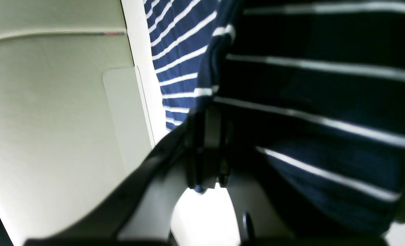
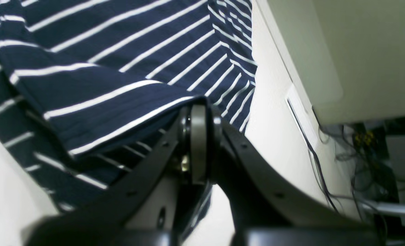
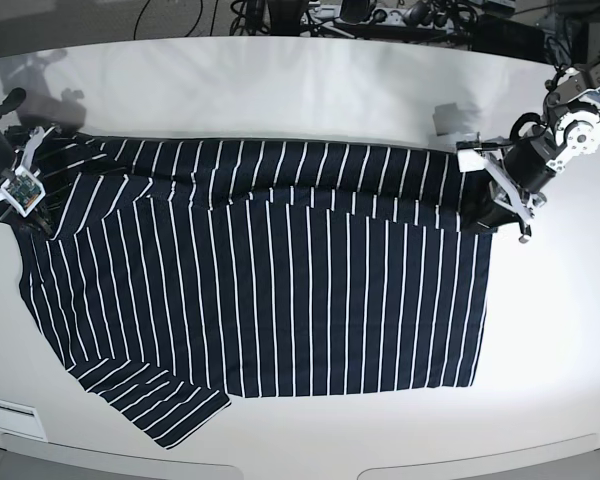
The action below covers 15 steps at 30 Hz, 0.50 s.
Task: Fold the T-shirt properly
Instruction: 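Release and reposition both grippers along the shirt's edge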
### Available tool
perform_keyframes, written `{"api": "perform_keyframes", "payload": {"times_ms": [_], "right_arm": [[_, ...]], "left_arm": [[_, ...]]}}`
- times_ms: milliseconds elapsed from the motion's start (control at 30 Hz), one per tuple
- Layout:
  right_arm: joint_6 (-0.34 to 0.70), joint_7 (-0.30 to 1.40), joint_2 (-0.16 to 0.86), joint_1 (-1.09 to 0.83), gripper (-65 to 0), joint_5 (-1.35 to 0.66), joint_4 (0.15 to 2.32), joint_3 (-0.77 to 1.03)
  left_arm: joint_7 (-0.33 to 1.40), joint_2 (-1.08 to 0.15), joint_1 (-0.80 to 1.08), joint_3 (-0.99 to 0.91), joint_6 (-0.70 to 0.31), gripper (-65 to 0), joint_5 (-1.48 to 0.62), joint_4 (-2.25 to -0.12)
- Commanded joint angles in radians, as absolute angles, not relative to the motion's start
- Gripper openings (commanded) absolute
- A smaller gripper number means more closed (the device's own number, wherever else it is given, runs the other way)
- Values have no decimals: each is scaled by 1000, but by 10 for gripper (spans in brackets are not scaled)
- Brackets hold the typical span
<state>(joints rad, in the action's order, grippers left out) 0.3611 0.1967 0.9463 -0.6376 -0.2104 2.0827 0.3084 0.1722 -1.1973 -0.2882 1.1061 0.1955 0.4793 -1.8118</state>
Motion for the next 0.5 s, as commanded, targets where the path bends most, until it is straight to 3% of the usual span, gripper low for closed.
{"api": "perform_keyframes", "payload": {"times_ms": [0,100,467], "right_arm": [[345,168,967,-632,-650,-214,2092,321],[332,169,966,-632,-650,-214,2091,321],[311,194,942,-612,-650,-339,2007,299]], "left_arm": [[186,-1222,-302,1095,240,-650,497,-1822],[192,-1221,-302,1077,278,-650,504,-1822],[192,-1182,-299,1066,255,-650,431,-1812]]}}
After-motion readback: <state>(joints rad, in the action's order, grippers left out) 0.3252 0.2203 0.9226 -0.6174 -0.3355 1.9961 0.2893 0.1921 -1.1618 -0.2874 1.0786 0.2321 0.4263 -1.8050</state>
